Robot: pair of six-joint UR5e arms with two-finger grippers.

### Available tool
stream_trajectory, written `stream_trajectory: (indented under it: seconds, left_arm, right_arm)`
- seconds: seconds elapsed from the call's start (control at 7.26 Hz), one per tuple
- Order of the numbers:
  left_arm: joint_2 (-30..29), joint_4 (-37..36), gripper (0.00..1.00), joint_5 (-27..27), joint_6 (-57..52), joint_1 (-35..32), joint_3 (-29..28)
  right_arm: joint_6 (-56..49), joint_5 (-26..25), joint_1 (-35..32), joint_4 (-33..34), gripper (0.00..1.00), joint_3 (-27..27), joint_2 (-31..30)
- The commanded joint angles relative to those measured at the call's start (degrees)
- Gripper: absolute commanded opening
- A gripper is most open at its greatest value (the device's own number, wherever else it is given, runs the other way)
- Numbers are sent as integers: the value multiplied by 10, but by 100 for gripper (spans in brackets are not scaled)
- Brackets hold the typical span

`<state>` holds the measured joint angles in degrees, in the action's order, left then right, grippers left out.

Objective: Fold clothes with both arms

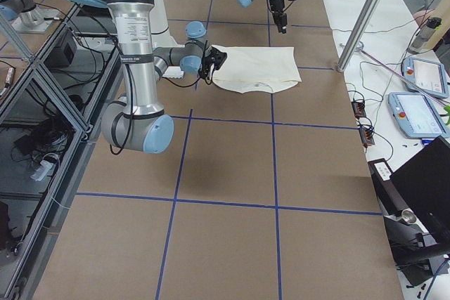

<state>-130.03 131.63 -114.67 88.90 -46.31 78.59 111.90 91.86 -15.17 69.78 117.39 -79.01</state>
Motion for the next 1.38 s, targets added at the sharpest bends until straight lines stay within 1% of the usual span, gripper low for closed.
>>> stream_trajectory:
  seconds: [0.0, 0.14, 0.41, 0.69, 0.83, 1.24]
  left_arm:
    - [19, -8, 63, -1, 0, 2, 26]
    - [19, -9, 63, -1, 0, 2, 26]
    - [23, -9, 64, -1, 0, 2, 26]
    - [23, -8, 64, -1, 0, 2, 26]
    - [23, -8, 64, 0, 0, 3, 26]
    - [28, -9, 64, -1, 0, 3, 27]
  right_arm:
    - [22, -38, 29, 57, 98, -51, 70]
    - [22, -48, 26, 63, 93, -52, 72]
    - [16, -68, 25, 64, 89, -73, 72]
    - [11, -68, 14, 65, 86, -79, 75]
    - [11, -67, 14, 65, 86, -92, 82]
    - [13, -63, 20, 65, 81, -90, 84]
